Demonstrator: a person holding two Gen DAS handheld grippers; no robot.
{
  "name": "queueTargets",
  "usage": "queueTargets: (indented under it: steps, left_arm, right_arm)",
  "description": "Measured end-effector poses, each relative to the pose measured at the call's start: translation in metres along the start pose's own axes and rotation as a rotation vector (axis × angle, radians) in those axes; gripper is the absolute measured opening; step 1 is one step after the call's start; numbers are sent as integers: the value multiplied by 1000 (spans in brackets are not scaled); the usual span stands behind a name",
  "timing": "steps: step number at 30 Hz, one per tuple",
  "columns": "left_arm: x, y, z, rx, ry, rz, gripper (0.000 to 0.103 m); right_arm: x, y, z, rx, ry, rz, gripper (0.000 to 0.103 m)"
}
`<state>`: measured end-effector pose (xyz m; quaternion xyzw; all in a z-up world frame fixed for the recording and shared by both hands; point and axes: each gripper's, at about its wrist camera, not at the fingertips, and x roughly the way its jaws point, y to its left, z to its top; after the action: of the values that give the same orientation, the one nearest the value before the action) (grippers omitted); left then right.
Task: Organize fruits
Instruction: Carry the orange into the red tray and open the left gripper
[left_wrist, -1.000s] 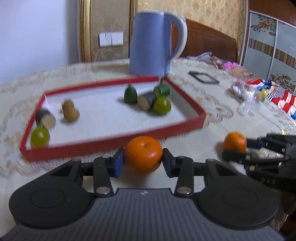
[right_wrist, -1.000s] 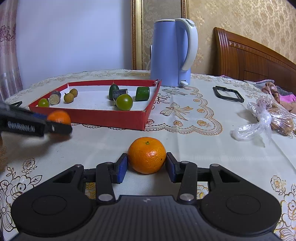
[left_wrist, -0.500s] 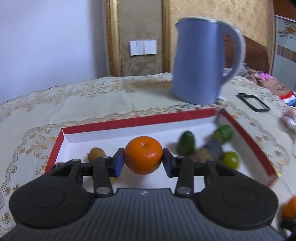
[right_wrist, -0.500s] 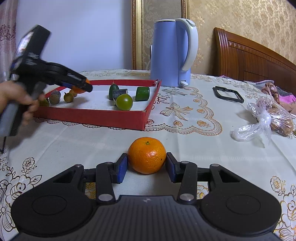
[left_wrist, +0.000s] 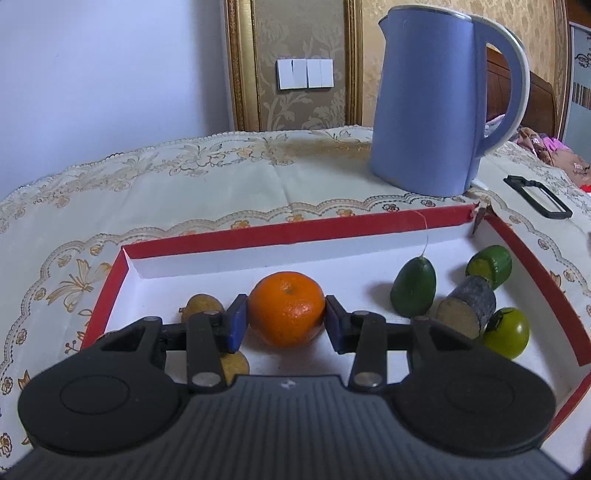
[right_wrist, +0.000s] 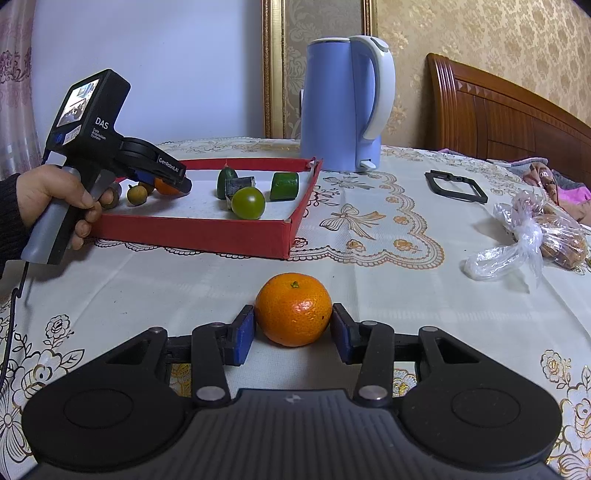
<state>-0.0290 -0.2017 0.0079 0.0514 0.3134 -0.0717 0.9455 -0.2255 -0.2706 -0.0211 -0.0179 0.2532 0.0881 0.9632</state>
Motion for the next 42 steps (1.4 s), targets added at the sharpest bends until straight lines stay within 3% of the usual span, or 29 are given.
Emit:
queueTargets:
  steps: [23, 42]
  left_arm:
    - [0, 1, -1, 4, 20, -2, 41]
    - [-6, 0, -5, 16, 6, 0, 56]
  right_arm:
    - [0, 0, 0, -1, 0, -1, 44]
    - [0, 0, 0, -1, 0, -1, 44]
